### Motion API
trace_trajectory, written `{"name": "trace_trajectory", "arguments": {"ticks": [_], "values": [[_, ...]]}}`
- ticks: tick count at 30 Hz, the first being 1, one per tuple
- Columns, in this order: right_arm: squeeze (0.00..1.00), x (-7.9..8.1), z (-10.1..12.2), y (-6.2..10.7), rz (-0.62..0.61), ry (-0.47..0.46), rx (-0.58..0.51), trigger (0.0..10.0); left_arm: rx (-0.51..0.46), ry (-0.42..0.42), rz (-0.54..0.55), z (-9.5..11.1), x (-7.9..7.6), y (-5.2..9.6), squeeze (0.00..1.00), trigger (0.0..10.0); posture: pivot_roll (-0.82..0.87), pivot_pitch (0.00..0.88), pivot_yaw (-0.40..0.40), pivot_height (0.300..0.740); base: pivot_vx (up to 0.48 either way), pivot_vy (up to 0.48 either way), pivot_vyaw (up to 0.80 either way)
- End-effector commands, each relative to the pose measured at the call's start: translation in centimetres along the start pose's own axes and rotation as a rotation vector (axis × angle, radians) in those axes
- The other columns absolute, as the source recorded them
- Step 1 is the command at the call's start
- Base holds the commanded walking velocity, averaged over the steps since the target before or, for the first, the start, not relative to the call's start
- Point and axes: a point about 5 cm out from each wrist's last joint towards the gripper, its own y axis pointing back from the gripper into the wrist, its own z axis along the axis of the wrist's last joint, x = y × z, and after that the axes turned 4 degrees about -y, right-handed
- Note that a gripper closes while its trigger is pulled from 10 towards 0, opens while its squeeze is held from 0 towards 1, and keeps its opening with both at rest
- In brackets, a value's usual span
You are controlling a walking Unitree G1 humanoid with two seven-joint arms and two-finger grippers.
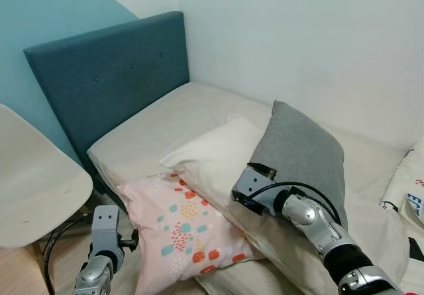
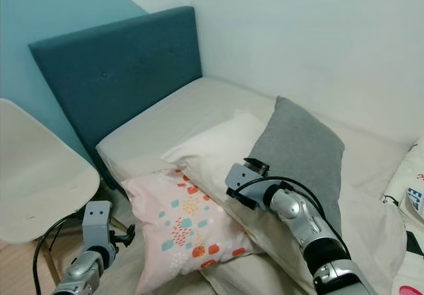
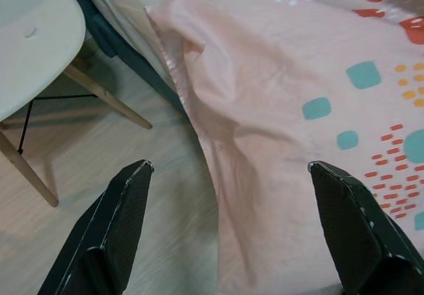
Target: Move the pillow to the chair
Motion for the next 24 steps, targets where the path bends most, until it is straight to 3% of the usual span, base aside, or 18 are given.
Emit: {"name": "trace_trajectory", "arguments": {"ticks": [1,11,14,18,24], "values": [[0.0,0.4,0.2,-0.1,0.011,0.024,0.006,10.0,0.011,-0.005,0.006,-0.4,0.4,0.2,0.0,10.0,-0.17,0.02,0.024,0.74,0.0,0.0,0.0],[0.0,2.4,2.9,-0.2,0.068,-0.025,-0.136,10.0,0.007,-0.012,0.005,-0.4,0.3,0.2,0.0,10.0,-0.17,0.014,0.019,0.74,0.0,0.0,0.0],[0.0,2.9,3.0,-0.2,0.095,-0.016,-0.123,10.0,0.008,-0.014,0.007,-0.4,0.3,0.2,0.0,10.0,-0.17,0.014,0.019,0.74,0.0,0.0,0.0],[0.0,3.8,1.7,0.1,0.145,0.051,-0.021,10.0,0.012,-0.015,0.009,-0.6,0.4,0.3,0.0,10.0,-0.17,0.01,0.016,0.74,0.0,0.0,0.0],[0.0,3.0,1.0,0.3,0.076,0.14,0.048,10.0,0.019,-0.018,-0.002,-0.8,0.0,0.4,0.0,10.0,-0.17,0.009,0.018,0.74,0.0,0.0,0.0]]}}
